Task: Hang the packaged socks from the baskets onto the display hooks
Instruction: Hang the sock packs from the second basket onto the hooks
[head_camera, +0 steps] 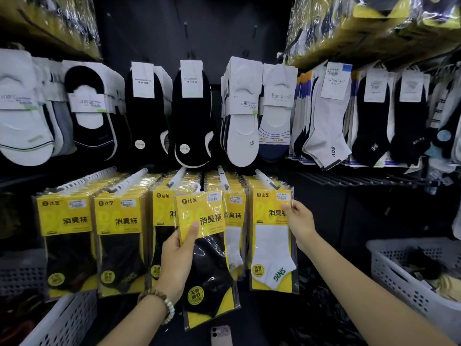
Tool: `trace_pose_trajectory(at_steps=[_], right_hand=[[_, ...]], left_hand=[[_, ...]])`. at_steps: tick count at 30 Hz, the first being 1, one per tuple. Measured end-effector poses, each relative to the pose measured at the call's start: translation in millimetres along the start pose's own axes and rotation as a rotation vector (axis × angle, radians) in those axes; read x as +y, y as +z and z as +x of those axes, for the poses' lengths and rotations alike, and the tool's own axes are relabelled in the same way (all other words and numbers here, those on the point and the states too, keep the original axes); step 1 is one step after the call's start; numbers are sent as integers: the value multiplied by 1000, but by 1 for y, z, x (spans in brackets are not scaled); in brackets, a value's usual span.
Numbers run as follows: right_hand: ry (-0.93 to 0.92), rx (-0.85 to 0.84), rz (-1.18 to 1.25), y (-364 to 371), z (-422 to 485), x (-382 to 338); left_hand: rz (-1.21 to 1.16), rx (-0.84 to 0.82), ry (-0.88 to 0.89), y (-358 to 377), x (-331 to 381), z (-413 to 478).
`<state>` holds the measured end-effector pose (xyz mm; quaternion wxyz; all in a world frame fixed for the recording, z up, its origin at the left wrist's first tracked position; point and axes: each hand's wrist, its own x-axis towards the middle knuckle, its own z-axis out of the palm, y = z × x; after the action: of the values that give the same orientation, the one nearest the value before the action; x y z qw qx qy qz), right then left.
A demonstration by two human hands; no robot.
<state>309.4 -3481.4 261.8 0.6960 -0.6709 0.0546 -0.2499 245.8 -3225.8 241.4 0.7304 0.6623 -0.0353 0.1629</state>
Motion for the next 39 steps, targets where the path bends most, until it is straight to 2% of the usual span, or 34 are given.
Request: trace_pose_trajectory(at_steps=[6, 10, 13, 18, 21, 24, 27, 32, 35, 39], right_hand=[[87, 244, -168, 3, 8, 20], [114, 237, -276, -2, -10, 30], [34, 139, -241, 1, -34, 21], [39, -255, -71, 14, -82, -9], [34, -326, -42, 13, -103, -15], [24, -265, 19, 0, -111, -10], [53, -86, 70, -18, -102, -5], [40, 77, 15, -34, -62, -11], [19, 70, -76, -31, -34, -15], [-68, -33, -147, -19, -12, -15]], left_hand=[[13, -18, -9, 1, -1, 1], [38, -53, -40, 4, -3, -5], [46, -89, -50, 7, -5, -11], [59, -193, -98, 26, -5, -24], [96, -262, -91, 44, -5, -32], [127, -320, -61, 61, -6, -38], [103, -380, -77, 77, -5, -39], [146, -490, -78, 109, 1, -36], [163, -449, -83, 122, 4, -25], [137, -396, -101, 126, -5, -10]])
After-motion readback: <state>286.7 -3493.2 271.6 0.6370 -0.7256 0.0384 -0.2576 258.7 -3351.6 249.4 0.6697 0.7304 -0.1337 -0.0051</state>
